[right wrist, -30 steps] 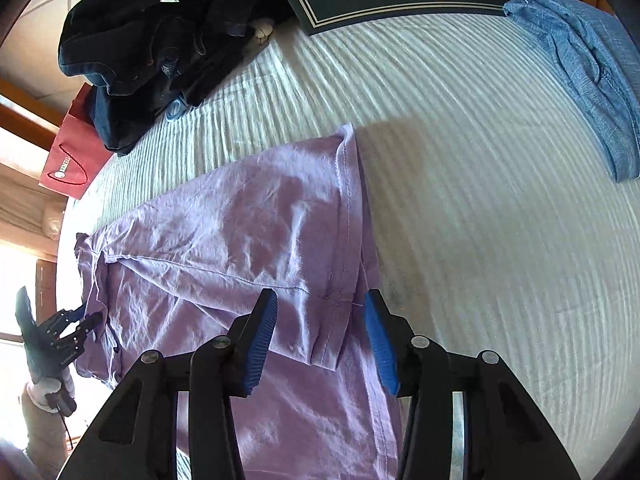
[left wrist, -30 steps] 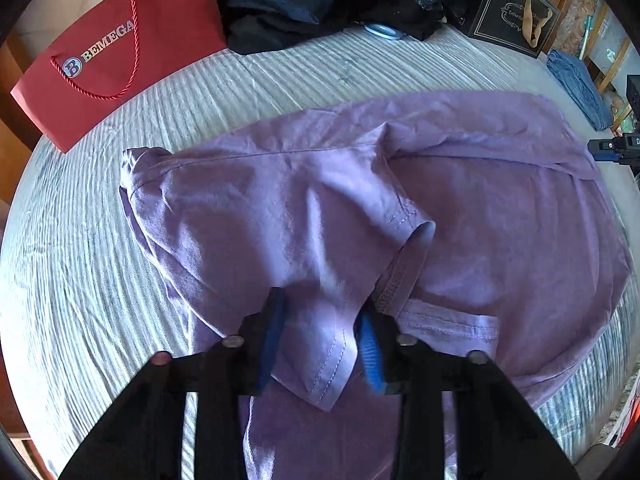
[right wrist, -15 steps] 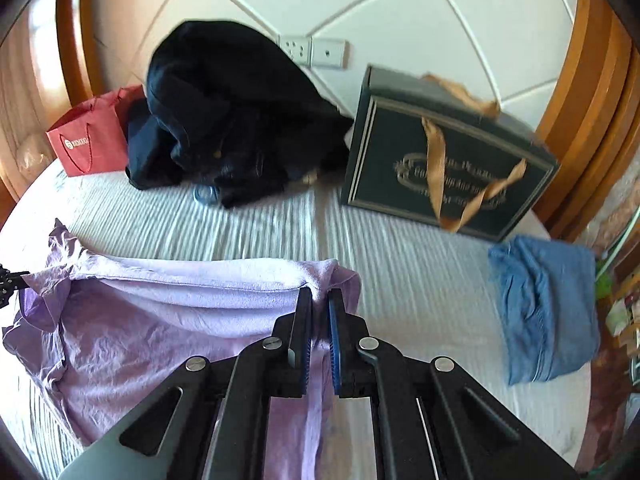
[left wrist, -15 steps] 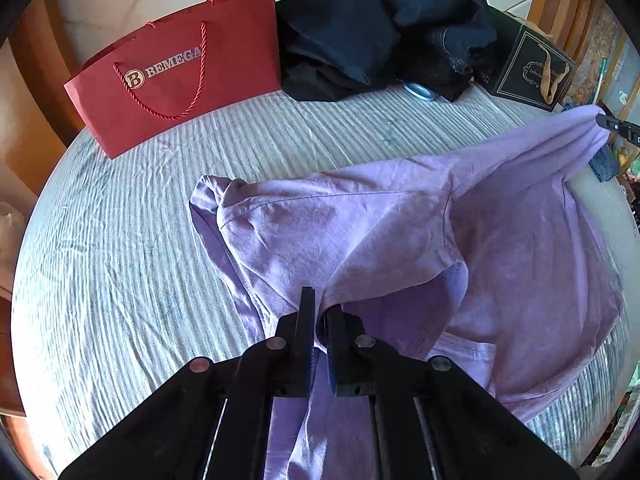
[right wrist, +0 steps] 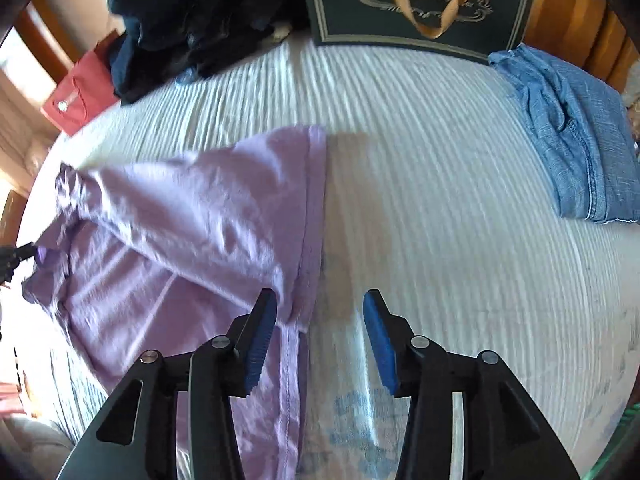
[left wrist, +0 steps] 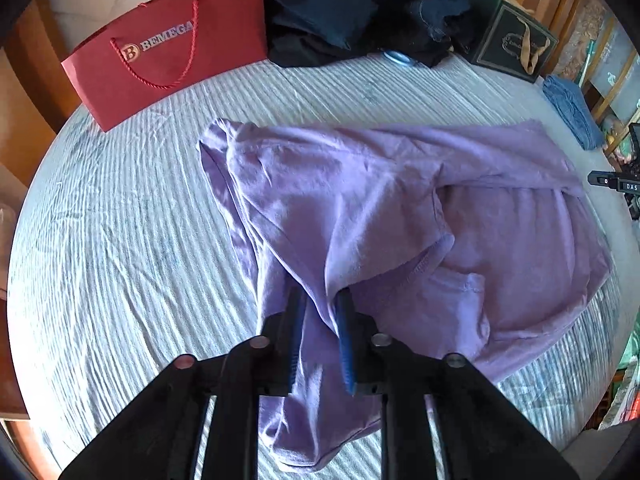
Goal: Fold clothes
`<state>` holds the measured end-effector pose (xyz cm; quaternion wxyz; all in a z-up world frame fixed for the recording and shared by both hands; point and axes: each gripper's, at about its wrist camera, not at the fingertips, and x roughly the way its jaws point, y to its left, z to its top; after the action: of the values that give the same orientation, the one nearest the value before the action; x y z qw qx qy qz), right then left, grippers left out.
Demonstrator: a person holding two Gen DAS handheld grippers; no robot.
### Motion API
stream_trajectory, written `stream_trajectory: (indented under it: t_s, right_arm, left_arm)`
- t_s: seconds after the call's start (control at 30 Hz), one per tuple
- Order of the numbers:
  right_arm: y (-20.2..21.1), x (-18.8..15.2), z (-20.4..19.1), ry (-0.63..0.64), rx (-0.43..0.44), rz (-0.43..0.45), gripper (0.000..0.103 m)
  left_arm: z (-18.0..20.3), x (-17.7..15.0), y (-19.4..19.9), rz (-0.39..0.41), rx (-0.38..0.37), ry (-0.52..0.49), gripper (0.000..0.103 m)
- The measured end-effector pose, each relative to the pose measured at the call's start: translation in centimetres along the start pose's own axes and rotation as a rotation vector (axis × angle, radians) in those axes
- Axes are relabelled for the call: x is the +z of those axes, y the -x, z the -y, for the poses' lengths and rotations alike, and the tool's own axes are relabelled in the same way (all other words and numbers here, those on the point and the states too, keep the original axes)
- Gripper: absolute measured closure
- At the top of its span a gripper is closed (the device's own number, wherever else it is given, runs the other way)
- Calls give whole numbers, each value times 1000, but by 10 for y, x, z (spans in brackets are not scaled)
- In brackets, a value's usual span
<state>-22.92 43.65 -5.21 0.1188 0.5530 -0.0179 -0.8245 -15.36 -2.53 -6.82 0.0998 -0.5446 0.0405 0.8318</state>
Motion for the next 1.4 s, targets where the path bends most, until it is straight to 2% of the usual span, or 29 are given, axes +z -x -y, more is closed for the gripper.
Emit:
stream_trajectory:
  t_s: [0.03, 0.13, 0.27, 0.37, 0.47, 0.5, 0.6, 0.67, 0.8, 0.97, 1.0, 1.03, 1.07, 1.1, 1.2, 1.33, 1.4]
  right_arm:
    - [-1, 8, 1, -27, 13, 6, 57]
    - [-8, 25, -4, -67, 8, 9, 57]
    - [-4, 22, -16, -58, 24, 21, 57]
    - [3, -5, -15, -54, 23, 4, 57]
    - [9, -44, -5, -73, 38, -23, 57]
    - [11, -57, -1, -75, 38, -29, 55]
    - [18, -93, 7, -74, 39, -41, 43]
    - [24, -113, 10, -68, 49, -42, 43]
    - [30, -143, 9, -42, 70, -43, 41]
    - [25, -158, -3, 18, 72, -33, 40]
    - [23, -158, -6, 31, 68, -31, 40]
    - [20, -158, -9, 42, 65, -30, 40]
    - [15, -158, -13, 53, 67, -44, 41]
    - [11, -158, -18, 64, 69, -60, 61]
    - [12, -156, -39, 142, 9, -65, 97]
    - [49, -152, -30, 107, -50, 38, 97]
    - [60, -152, -17, 74, -57, 45, 97]
  left_arm:
    - [-6, 7, 2, 18, 5, 22, 61]
    - [-20, 25, 4, 39, 28, 80, 61]
    - [-28, 18, 20, 69, 22, 86, 61]
    - [-39, 1, 25, 54, 22, 92, 60]
    - [-47, -33, 29, 18, 17, 109, 60]
    - [-49, -43, 30, 9, 9, 113, 60]
    - [-47, -73, 35, -4, -25, 125, 60]
    - [-42, -87, 37, 2, -42, 128, 59]
    - [-24, -100, 27, -9, -34, 108, 58]
    - [-10, -108, 10, -6, -1, 95, 58]
    - [-8, -109, 10, -1, 11, 94, 60]
    - [-7, -110, 11, 4, 23, 92, 76]
    - [-6, -111, 12, 9, 36, 91, 99]
    - [-6, -111, 14, 10, 43, 91, 98]
    - [-8, -112, 26, 26, 60, 85, 99]
    - [-16, -116, 52, 53, 95, 94, 99]
    - [-21, -123, 54, 35, 112, 91, 99]
